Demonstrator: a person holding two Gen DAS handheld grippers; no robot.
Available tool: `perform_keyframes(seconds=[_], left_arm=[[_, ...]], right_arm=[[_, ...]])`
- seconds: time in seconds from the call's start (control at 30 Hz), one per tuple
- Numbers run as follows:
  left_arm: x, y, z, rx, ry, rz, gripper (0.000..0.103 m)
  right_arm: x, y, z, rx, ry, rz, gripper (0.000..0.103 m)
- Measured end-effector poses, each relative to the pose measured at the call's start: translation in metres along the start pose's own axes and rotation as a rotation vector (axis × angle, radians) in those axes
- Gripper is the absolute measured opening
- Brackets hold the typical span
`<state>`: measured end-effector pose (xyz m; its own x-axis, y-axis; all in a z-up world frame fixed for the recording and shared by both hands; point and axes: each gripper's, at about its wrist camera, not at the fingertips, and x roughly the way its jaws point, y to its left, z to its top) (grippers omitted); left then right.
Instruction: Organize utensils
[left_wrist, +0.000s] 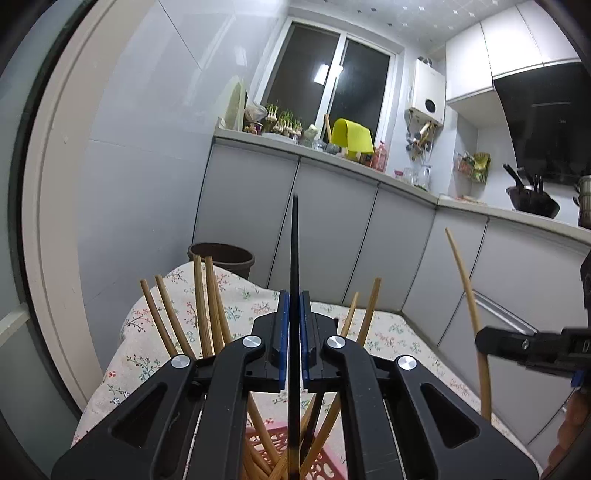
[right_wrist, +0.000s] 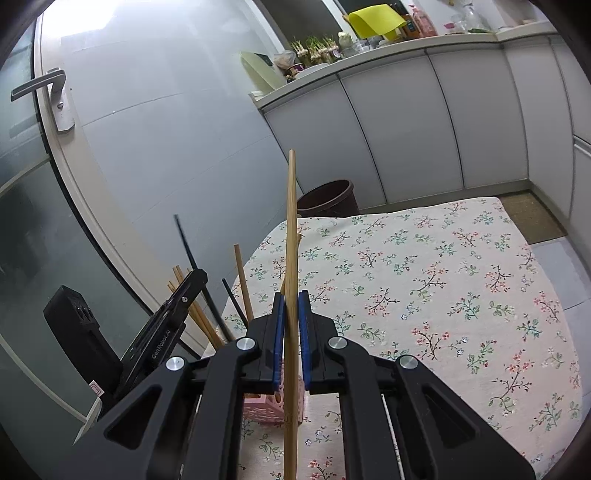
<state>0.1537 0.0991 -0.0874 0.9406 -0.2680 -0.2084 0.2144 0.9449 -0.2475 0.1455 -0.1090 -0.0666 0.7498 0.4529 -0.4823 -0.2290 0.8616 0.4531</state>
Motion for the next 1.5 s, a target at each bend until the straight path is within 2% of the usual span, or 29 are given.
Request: perform_keyframes(seconds=[0.13, 0.4, 0.47, 0.53, 0.57, 0.6, 0.67, 0.7, 0.77, 0.97, 1.17, 1.37, 1.5], left_arm=[[-0.001, -0.002, -0.004, 0.011, 0.010, -0.001, 0.004], [0.001, 0.001, -0.023, 0.056, 0.140, 0.011, 0.004], [0.008, 0.002, -0.024, 0.060, 0.202, 0.000, 0.005], [0.014, 0.007, -0.023, 0.046, 0.303, -0.009, 0.007], [0.012, 0.010, -0.020, 0.032, 0.332, -0.018, 0.015], [0.005, 0.015, -0.015, 0.011, 0.337, -0.025, 0.021], [-0.018, 0.025, -0.007, -0.045, 0.294, -0.017, 0.040], [-0.034, 0.031, -0.003, -0.086, 0.273, -0.022, 0.043], [-0.051, 0.037, -0.001, -0.112, 0.283, -0.005, 0.049], [-0.076, 0.050, -0.011, -0.161, 0.395, 0.123, 0.053], [-0.079, 0.059, -0.019, -0.184, 0.436, 0.161, 0.055], [-0.081, 0.055, -0.021, -0.187, 0.438, 0.141, 0.055], [-0.082, 0.055, -0.016, -0.190, 0.426, 0.133, 0.055]], right_arm=[[0.001, 0.004, 0.000, -0.006, -0.005, 0.013, 0.008], [0.002, 0.014, 0.000, -0.026, -0.047, 0.025, 0.008], [0.004, 0.019, -0.001, -0.038, -0.054, 0.029, 0.008], [0.007, 0.024, -0.001, -0.049, -0.063, 0.044, 0.008], [0.011, 0.026, -0.001, -0.048, -0.067, 0.062, 0.008], [0.014, 0.027, -0.002, -0.047, -0.067, 0.070, 0.008], [0.026, 0.032, -0.002, -0.044, -0.072, 0.085, 0.008], [0.031, 0.036, -0.002, -0.045, -0.085, 0.090, 0.008], [0.039, 0.045, 0.000, -0.059, -0.110, 0.097, 0.008], [0.061, 0.078, -0.010, -0.159, -0.186, 0.079, 0.008], [0.077, 0.091, -0.036, -0.282, -0.182, 0.000, 0.008], [0.075, 0.080, -0.027, -0.217, -0.194, 0.009, 0.008], [0.074, 0.072, -0.014, -0.150, -0.244, 0.030, 0.008]])
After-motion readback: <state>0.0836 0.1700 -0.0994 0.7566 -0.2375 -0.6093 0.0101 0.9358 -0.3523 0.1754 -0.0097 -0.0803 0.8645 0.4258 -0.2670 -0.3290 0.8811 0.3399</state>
